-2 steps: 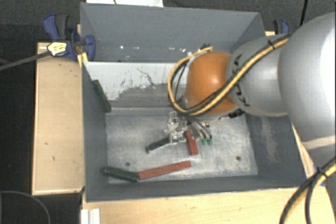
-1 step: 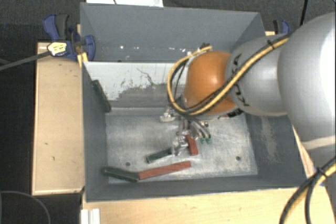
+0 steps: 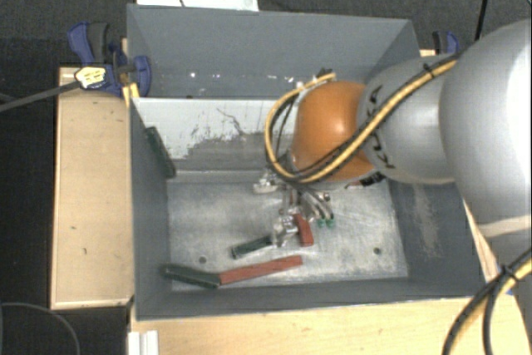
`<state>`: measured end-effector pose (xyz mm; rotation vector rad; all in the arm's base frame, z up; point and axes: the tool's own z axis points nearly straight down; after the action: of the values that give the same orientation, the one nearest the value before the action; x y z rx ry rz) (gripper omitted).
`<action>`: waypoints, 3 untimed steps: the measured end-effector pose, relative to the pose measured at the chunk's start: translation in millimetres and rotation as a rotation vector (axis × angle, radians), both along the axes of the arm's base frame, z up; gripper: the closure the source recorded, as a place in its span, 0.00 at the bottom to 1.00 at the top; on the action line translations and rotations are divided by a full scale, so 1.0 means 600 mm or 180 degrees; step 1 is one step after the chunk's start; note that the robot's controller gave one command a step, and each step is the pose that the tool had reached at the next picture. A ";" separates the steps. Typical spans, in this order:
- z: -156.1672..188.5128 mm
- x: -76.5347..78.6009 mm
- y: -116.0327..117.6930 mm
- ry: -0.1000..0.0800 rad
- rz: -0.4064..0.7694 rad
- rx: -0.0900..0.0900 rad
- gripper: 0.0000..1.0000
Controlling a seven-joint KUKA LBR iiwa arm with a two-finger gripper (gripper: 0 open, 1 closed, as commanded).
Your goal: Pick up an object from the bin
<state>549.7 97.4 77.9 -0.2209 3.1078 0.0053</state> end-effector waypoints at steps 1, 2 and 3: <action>-0.002 -0.100 0.035 0.0021 0.0759 -0.0026 1.00; -0.002 -0.100 0.035 0.0021 0.0757 -0.0026 1.00; 0.025 -0.083 0.121 0.0066 0.0668 -0.0027 1.00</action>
Offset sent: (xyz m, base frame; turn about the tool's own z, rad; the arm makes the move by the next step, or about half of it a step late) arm 0.0000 0.0000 0.0000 0.0000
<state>500.0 170.0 93.2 -0.5493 3.0890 -0.0013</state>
